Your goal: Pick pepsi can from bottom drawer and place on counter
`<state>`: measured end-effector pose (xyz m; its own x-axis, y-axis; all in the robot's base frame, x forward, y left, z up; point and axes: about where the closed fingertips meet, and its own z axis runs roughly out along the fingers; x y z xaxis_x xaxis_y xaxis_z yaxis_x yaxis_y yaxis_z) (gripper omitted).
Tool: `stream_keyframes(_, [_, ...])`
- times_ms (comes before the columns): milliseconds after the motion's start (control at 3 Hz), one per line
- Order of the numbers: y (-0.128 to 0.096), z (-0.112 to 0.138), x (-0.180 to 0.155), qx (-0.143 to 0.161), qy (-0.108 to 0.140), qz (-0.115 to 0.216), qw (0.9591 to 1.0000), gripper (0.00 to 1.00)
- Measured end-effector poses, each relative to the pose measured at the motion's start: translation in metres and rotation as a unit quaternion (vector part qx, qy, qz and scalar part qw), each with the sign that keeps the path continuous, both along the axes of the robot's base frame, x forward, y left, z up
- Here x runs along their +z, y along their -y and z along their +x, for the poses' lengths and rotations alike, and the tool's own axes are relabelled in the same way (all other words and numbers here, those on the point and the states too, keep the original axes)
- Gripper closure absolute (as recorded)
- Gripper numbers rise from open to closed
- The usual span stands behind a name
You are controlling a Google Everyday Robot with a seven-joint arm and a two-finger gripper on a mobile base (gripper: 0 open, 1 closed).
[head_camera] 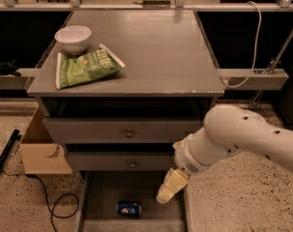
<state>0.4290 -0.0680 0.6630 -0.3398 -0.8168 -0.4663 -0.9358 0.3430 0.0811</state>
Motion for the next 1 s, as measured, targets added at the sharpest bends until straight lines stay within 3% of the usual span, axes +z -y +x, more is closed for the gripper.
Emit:
stream_keyframes(333, [-0.019, -0.011, -0.04, 0.012, -0.048, 0.028, 0.9984, 0.0])
stream_keyframes(667, [-0.022, -0.025, -0.085, 0.01, -0.097, 0.051, 0.994, 0.0])
stream_keyframes(1000, [-0.025, -0.033, -0.104, 0.01, -0.117, 0.06, 0.9913, 0.0])
